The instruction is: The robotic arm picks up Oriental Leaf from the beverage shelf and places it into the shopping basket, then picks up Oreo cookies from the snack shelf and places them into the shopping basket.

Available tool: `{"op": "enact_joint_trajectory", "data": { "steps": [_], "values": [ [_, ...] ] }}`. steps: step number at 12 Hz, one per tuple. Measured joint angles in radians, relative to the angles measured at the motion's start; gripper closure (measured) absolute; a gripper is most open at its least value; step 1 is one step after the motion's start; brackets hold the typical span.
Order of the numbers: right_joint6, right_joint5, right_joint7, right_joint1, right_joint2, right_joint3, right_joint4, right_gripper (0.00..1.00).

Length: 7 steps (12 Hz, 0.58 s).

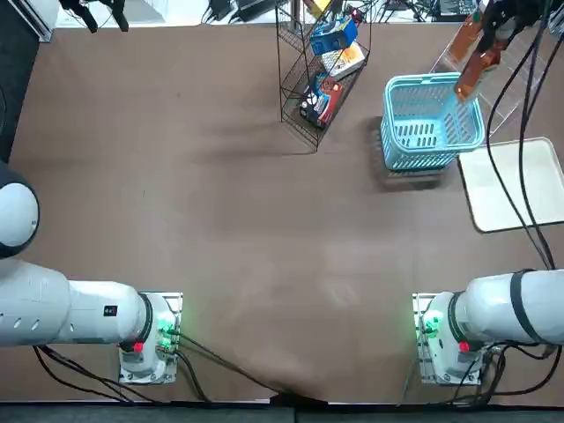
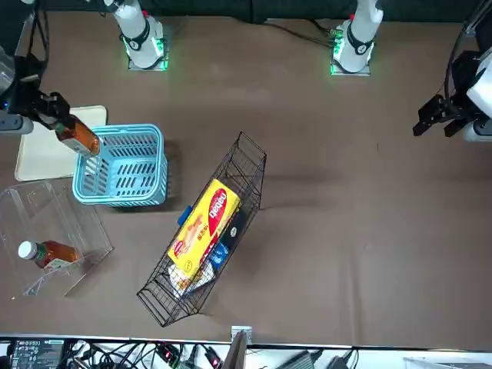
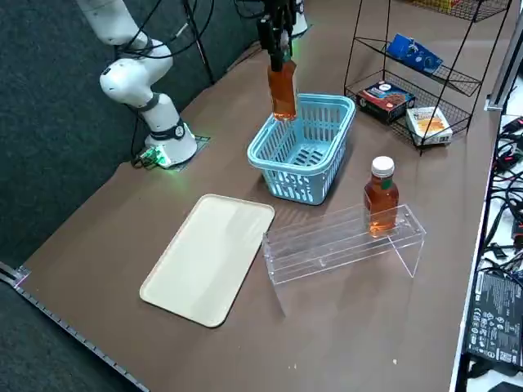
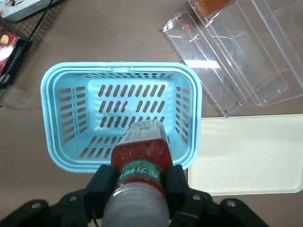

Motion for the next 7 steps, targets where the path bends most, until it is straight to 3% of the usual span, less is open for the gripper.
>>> {"op": "enact_joint_trajectory", "data": {
  "steps": [7],
  "values": [
    [0.291,0.0,0.041,0.004,-0.007,-0.003,-0.261,0.44]
  ]
}}
